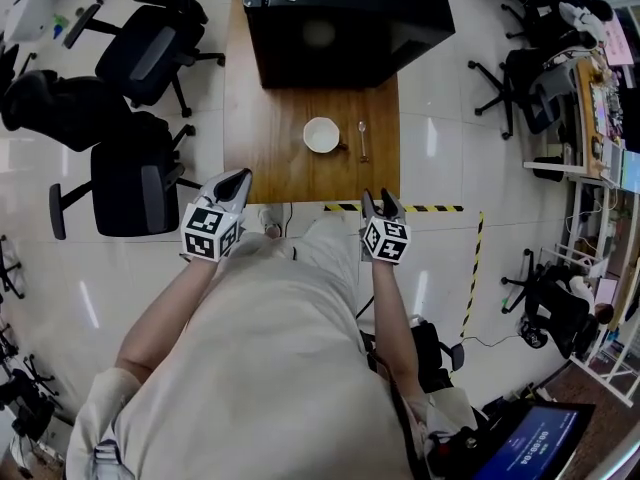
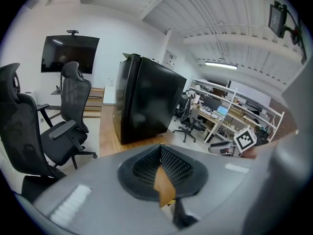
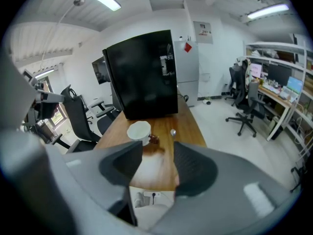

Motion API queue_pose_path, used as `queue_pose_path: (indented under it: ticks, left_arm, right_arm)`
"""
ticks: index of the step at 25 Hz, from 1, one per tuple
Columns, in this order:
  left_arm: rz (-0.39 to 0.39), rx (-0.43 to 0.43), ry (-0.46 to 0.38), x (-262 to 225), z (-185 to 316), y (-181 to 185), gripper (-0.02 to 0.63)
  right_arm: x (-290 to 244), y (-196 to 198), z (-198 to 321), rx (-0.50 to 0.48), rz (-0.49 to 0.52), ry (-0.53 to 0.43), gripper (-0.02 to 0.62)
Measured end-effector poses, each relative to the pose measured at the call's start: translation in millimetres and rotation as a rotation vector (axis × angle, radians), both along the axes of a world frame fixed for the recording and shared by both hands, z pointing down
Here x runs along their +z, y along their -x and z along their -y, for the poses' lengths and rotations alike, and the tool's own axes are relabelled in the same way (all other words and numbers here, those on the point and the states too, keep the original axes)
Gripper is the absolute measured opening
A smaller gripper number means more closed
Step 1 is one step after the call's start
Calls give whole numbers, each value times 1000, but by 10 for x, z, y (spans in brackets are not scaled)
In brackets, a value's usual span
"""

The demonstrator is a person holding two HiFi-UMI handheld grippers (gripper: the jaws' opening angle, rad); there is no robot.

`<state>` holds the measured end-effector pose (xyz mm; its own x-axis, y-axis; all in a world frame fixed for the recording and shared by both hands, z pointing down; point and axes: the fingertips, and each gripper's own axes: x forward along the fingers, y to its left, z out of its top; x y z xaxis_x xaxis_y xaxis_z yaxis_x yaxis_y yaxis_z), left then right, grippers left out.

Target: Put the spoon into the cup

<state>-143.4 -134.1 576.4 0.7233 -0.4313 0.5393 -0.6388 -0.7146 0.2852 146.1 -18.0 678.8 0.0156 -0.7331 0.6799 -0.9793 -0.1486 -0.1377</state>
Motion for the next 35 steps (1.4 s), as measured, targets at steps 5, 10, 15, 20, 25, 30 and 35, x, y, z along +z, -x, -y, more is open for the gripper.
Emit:
queue_pose_path:
  ticks: [5,10,15,20,25,30,35]
  left_arm:
    - [16,-7,5,55,42,-63,0]
    - [51,-54,-4,55,137,-156,0]
    - [67,-139,-6,12,145,-89,0]
    - [97,-182,1,17,287,-303,0]
    - [128,-206,8,33,320,-312,0]
    - [146,-220,16,52,324,-249,0]
    - [155,-219,12,80,296,-210,0]
  right_arm:
    - [312,-179,67,-30,-28,51,202]
    - [706,-432,278,-73,-25,110,202]
    - [1087,-355,433,-173,-32,170,202]
    - [1496,-476,709,-240,-18,232,198]
    - [1859,-469,772,-280,-38,305,198]
    - [2040,-464,792,-269,-47,330,186]
    - [2075,-487,771,-219,-51,331,156]
